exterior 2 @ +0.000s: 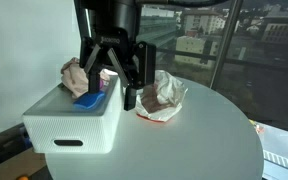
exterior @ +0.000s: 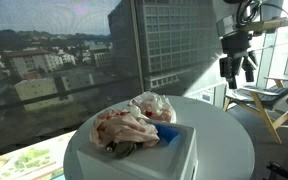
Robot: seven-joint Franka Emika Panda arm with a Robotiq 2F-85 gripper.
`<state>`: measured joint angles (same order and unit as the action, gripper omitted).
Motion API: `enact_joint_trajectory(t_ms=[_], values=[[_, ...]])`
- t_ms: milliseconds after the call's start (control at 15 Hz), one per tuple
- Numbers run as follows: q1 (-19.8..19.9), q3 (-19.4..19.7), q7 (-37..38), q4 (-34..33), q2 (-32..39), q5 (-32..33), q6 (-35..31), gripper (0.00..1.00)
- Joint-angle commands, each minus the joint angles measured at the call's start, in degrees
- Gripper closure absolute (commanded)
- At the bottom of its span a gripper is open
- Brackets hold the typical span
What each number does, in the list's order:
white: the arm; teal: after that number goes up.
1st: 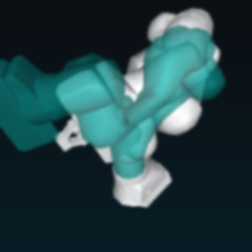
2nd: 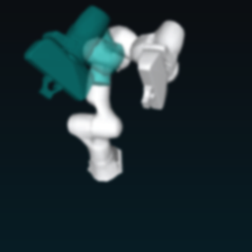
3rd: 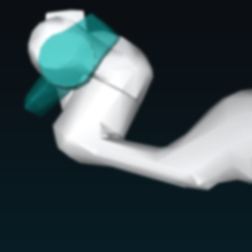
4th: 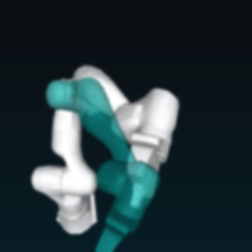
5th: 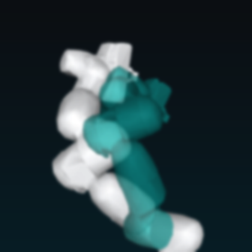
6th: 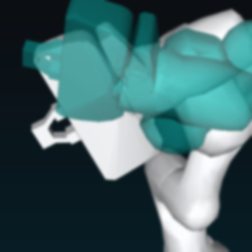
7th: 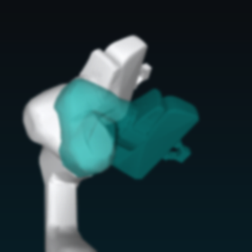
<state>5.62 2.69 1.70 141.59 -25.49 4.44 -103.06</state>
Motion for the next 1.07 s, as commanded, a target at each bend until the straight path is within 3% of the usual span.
enact_joint_trajectory(t_ms=[0, 733, 1000], values=[[-0.32, 0.29, 0.10, -0.25, 0.02, 0.11, 0.06, 0.00], [-0.32, 0.29, 0.10, -0.58, -0.06, 0.11, 0.06, 0.00], [-2.86, -0.51, -0.58, -0.93, 2.74, -3.97, -4.35, 0.00]])
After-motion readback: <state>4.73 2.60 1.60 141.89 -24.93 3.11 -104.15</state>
